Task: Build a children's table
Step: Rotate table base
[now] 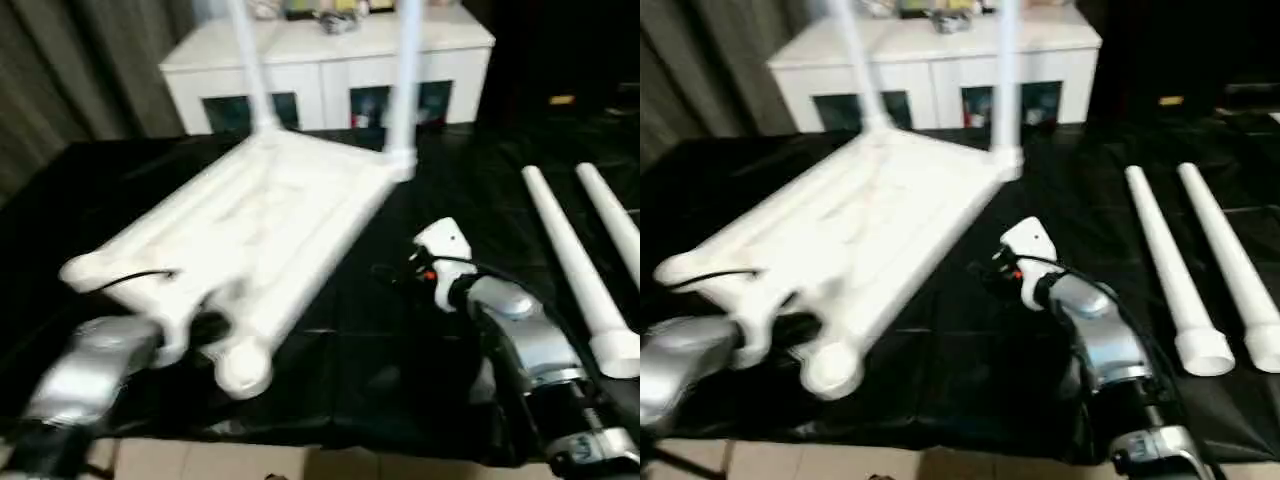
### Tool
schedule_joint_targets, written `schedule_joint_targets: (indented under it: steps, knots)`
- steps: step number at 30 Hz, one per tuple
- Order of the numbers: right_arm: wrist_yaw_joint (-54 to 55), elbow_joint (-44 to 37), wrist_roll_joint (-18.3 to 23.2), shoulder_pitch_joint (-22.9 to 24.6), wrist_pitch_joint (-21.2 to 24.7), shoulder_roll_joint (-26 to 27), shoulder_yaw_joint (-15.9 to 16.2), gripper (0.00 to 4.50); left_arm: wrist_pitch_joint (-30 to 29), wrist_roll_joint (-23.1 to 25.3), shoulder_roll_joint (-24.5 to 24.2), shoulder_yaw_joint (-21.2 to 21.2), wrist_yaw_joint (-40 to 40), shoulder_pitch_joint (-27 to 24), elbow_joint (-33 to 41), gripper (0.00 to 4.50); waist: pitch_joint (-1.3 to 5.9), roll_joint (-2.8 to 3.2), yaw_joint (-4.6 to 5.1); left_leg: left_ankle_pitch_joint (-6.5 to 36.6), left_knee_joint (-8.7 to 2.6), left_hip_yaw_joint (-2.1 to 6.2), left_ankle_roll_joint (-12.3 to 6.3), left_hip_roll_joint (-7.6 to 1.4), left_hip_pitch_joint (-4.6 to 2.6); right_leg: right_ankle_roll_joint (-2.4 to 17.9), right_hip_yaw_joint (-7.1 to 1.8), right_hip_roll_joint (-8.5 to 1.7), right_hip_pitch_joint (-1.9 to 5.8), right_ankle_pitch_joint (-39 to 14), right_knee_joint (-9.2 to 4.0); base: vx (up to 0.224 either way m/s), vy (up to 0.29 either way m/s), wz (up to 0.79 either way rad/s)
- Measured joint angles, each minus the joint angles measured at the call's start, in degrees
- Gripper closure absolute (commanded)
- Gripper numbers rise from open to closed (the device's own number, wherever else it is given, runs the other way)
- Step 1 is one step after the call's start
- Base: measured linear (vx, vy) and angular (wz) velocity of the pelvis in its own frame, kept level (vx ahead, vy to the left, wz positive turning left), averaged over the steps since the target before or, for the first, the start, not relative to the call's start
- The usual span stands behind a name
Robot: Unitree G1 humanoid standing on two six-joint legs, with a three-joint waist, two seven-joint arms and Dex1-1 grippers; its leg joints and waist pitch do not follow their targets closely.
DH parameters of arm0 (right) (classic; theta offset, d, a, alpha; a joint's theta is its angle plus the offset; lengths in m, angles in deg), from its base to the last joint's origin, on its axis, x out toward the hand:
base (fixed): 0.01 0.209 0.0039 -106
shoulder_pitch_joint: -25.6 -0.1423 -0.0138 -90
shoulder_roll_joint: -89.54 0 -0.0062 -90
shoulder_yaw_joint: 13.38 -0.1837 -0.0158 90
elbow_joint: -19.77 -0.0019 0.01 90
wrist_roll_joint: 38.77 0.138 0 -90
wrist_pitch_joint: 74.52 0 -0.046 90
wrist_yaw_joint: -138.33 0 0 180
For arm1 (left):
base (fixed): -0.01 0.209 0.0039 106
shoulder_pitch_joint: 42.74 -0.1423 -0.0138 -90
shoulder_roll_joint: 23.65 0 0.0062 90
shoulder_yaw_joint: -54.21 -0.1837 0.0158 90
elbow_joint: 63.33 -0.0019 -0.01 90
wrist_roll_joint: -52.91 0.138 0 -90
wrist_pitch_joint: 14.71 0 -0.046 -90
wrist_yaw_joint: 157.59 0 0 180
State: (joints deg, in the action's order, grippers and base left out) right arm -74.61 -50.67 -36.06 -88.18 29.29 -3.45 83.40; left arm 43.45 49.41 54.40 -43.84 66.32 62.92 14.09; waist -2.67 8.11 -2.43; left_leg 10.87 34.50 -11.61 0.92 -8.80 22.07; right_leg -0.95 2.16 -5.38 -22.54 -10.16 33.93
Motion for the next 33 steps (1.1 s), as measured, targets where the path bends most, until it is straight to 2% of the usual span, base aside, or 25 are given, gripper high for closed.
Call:
schedule_joint_targets:
  steps: [6,10,14,17,23,25,26,28,30,31,33]
  knots:
    - [0.0,-2.5,0.1,1.5,1.2,-1.2,-1.3,0.75,2.9,1.8,6.1,-3.8,-1.0,5.2,-4.2,3.43,0.04,0.54,-0.06,0.0,-0.05,-0.06,-0.02,0.06,0.02,-0.4,-0.11,-0.06,0.57,-0.3,-0.08,0.000,0.000,0.00]
    - [-0.1,-3.2,0.2,1.6,1.3,-1.9,-1.8,0.75,5.6,3.3,10.2,-5.3,-2.2,8.4,-7.4,3.43,0.09,0.72,0.17,0.0,-0.07,-0.06,-0.02,0.10,0.19,-0.6,-0.08,-0.13,0.66,-0.3,-0.18,0.000,0.000,0.00]
    - [0.0,-3.4,0.2,1.6,1.6,-1.8,-1.9,0.75,9.4,3.9,12.5,-5.8,-5.8,11.1,-11.0,3.43,0.10,0.73,0.78,-0.1,-0.06,0.05,-0.19,0.10,0.76,-0.5,0.05,-0.13,0.54,-0.3,-0.22,0.000,0.000,0.00]
    - [0.1,-3.5,0.1,1.6,1.7,-1.7,-1.9,0.75,12.2,4.6,11.8,-5.8,-7.3,11.7,-12.3,3.43,0.10,0.72,1.25,-0.6,0.02,0.14,-0.97,0.07,1.05,-0.4,0.15,-0.09,0.12,-0.2,0.18,0.000,0.000,0.00]
    - [0.2,-3.5,0.1,1.6,1.7,-1.1,-1.9,0.75,15.2,5.7,9.6,-3.7,-9.3,12.0,-14.1,3.43,0.03,0.56,2.28,-0.6,0.02,0.16,-0.97,0.02,1.25,-0.2,0.23,-0.08,-0.20,0.0,0.19,0.000,0.000,0.00]
    - [0.2,-3.4,0.1,1.6,1.7,-0.9,-1.9,0.75,17.4,5.6,8.5,-2.8,-9.3,12.1,-14.4,3.43,0.04,0.44,2.26,-0.6,0.05,0.16,-0.97,0.02,1.39,-0.1,0.24,-0.08,-0.35,0.0,0.18,0.000,0.000,0.00]
    - [0.2,-3.4,0.1,1.5,1.7,-0.8,-1.9,0.75,18.6,5.3,7.9,-2.2,-8.9,12.4,-14.4,3.14,0.06,0.41,2.17,-0.7,0.09,0.16,-0.98,0.00,1.44,-0.1,0.26,-0.08,-0.37,0.0,0.17,0.000,0.000,0.00]
    - [0.2,-3.1,0.1,1.3,1.7,-0.7,-1.9,0.75,19.7,4.6,6.8,-1.9,-7.0,13.0,-14.3,3.09,0.06,0.40,2.08,-0.7,0.18,0.16,-1.02,0.00,1.49,-0.2,0.25,-0.08,-0.40,0.0,0.15,0.000,0.000,0.00]
    - [0.1,-2.9,0.1,0.8,1.6,-0.6,-1.9,0.75,20.9,4.2,4.8,-1.9,-3.8,14.4,-13.5,3.03,0.08,0.41,1.78,-0.8,0.39,0.16,-1.16,-0.04,1.77,-0.2,0.26,-0.08,-0.54,-0.1,0.14,0.000,0.000,0.00]
    - [0.1,-2.9,0.1,0.6,1.6,-0.5,-1.9,0.75,21.3,4.2,4.2,-1.9,-2.9,14.9,-13.4,2.72,0.08,0.40,1.65,-0.8,0.45,0.15,-1.34,-0.04,1.89,-0.2,0.26,-0.09,-0.59,-0.1,0.13,0.000,0.000,0.00]
    - [0.0,-2.9,0.1,0.6,1.4,-0.5,-1.8,0.75,22.3,4.2,2.9,-2.4,0.1,15.9,-13.4,2.64,0.08,0.39,1.13,-0.8,0.56,0.13,-1.49,-0.04,2.03,-0.2,0.25,-0.10,-0.67,-0.1,0.11,0.000,0.000,0.00]
